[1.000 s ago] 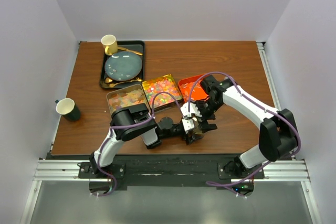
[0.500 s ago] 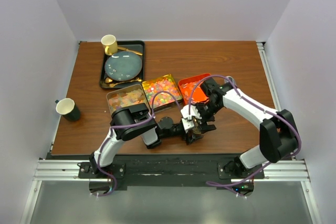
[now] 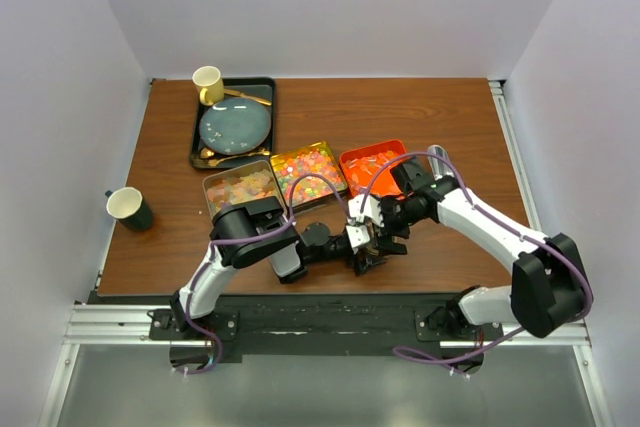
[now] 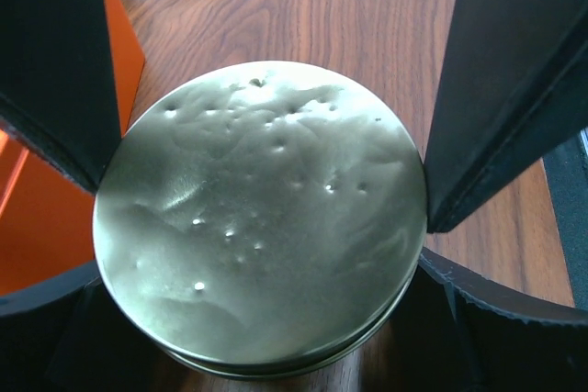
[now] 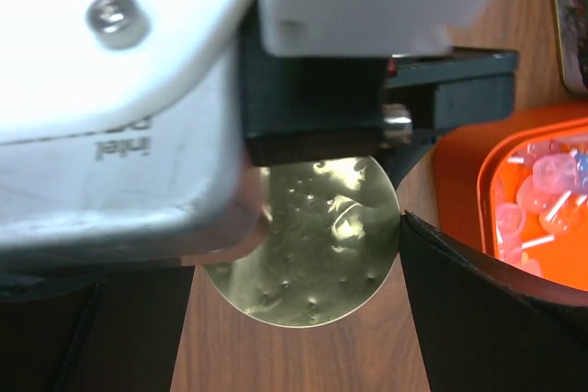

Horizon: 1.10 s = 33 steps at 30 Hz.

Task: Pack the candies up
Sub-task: Screw the bottle lid onto the packing bottle.

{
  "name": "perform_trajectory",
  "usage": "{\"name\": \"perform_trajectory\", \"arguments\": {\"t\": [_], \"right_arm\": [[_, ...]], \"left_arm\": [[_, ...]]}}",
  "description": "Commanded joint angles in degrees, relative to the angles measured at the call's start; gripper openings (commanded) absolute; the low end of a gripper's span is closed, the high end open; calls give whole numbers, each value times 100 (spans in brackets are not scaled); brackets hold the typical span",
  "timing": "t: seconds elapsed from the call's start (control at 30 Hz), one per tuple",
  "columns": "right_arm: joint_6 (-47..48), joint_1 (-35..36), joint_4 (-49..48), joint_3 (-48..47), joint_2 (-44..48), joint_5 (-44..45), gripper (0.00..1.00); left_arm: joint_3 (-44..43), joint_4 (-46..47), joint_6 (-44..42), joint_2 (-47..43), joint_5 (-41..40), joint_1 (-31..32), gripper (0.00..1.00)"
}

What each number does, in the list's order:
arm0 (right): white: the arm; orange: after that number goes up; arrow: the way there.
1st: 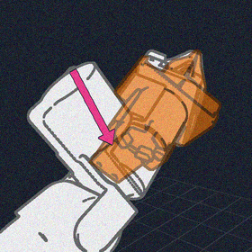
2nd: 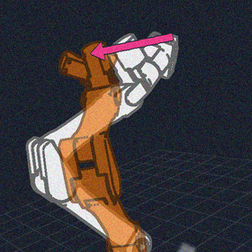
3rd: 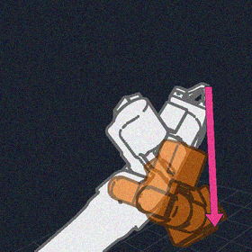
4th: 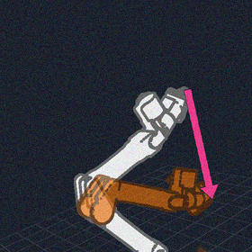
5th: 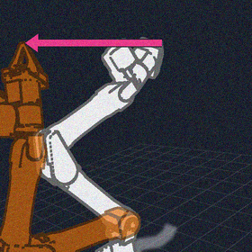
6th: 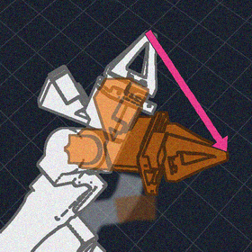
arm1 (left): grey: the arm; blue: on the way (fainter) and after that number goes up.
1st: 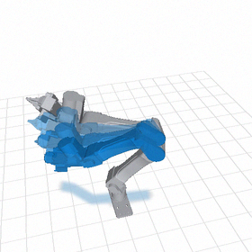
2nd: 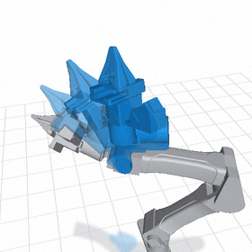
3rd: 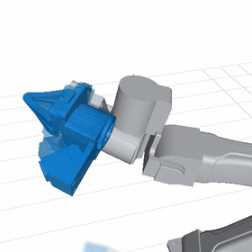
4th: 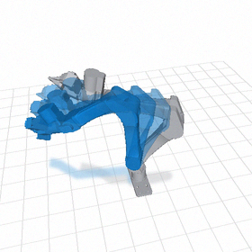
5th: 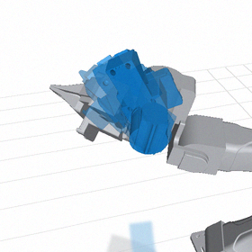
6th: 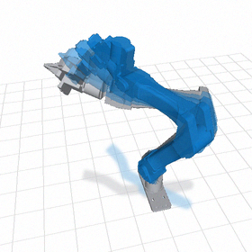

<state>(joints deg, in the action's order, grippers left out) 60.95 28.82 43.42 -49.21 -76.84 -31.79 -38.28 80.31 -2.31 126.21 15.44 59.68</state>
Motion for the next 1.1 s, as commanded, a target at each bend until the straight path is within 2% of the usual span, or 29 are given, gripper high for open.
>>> {"name": "perform_trajectory", "arguments": {"t": [0.0,0.13,0.17,0.23,0.27,0.4,0.57,0.73,0.77,0.97,1.07], "right_arm": [[-944,27,35,377,81,59,64],[-988,36,-27,421,125,129,65],[-962,36,-9,421,125,138,65],[-883,27,35,430,143,155,65],[-848,36,52,439,160,173,65],[-725,36,105,465,230,261,67],[-725,36,70,562,362,314,76],[-935,36,-70,501,591,270,91],[-979,27,-70,457,643,270,99],[-1392,-104,404,-351,706,340,99],[-1778,-551,553,-905,574,157,99]], "left_arm": [[225,-1844,-684,501,-472,-36,0],[216,-1870,-701,501,-420,-44,0],[155,-1983,-718,483,-384,-44,10],[111,-2125,-684,387,-261,-53,47],[137,-2116,-666,265,-235,-53,99],[566,-2037,-666,-359,-200,-70,100],[1200,-2379,-780,-1625,108,-150,100],[1402,-3073,-499,-2485,170,-167,100],[1437,-3126,-473,-2592,170,-167,100],[1526,-4128,-288,-3646,134,-439,100],[1254,-4909,-253,-4130,310,-861,100]]}}
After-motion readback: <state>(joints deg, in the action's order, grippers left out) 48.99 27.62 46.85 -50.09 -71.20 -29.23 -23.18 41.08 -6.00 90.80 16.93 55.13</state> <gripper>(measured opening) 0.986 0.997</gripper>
